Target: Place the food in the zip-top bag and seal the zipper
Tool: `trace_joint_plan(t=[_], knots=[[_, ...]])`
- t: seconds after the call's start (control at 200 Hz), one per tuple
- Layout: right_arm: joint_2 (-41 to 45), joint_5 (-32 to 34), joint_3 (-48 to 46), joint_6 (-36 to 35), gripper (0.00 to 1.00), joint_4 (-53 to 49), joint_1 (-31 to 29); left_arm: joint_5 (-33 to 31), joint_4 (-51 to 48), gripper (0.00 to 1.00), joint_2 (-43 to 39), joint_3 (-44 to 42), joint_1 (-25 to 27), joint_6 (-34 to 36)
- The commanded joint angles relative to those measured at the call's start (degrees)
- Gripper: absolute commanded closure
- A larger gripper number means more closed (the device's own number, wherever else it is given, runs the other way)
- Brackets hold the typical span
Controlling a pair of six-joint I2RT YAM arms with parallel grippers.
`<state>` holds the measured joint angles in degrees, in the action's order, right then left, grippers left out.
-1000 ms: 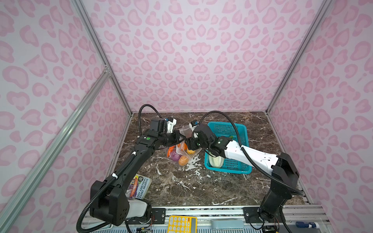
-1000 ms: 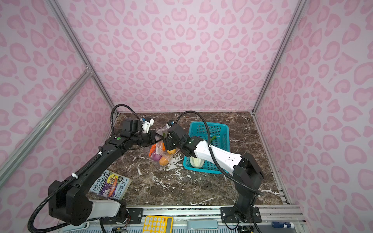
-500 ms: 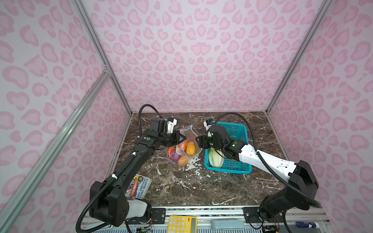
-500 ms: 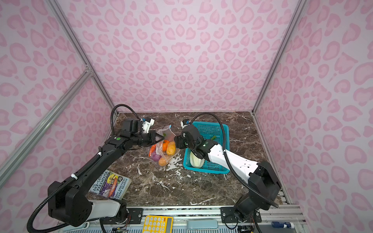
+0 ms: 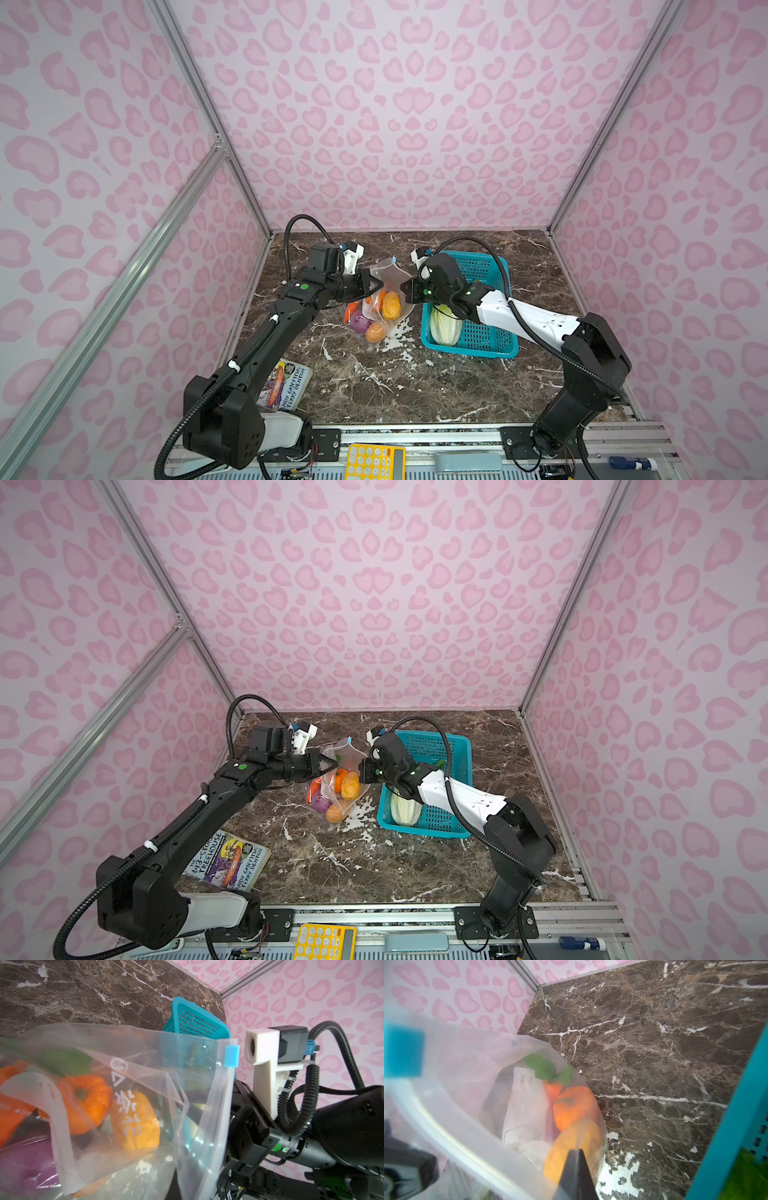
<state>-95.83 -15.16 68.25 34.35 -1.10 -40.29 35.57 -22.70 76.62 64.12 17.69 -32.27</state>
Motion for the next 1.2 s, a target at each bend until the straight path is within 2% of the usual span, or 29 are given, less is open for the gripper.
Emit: trace_joint_plan(t=[0.0, 0.185, 0.345, 0.49, 0.665, 0.95, 1.195], knots=[[1.8, -6.5, -2.7, 4.6, 1.00, 10.4, 1.5, -0.6, -0.4, 0.97, -0.5, 0.8, -0.1, 1.5], [3.3, -17.2, -2.7, 10.9, 1.00, 22.2, 4.3, 0.5, -3.2, 0.97, -1.4, 5.2, -2.3, 3.4], [4.6, -21.6, 2.1, 10.6, 1.00, 22.5, 4.6, 2.0, -4.0, 0.97, -4.4, 8.0, -6.5, 3.3], [7.2, -21.6, 3.2, 8.9, 1.00, 21.7, 5.0, 3.4, -4.6, 0.97, -7.4, 9.2, -10.0, 3.9], [8.7, -17.5, 0.4, 9.2, 1.00, 20.1, 6.8, 6.0, -4.5, 0.97, -8.7, 9.7, -13.2, 4.0], [3.5, -18.6, -2.0, 12.1, 1.00, 19.7, 7.0, 8.7, -2.5, 0.97, -8.4, 8.8, -13.3, 3.0], [-1.9, -16.4, -2.5, 12.3, 1.00, 17.1, 7.1, 7.9, 1.4, 0.97, -5.1, 2.9, -11.6, 1.1]])
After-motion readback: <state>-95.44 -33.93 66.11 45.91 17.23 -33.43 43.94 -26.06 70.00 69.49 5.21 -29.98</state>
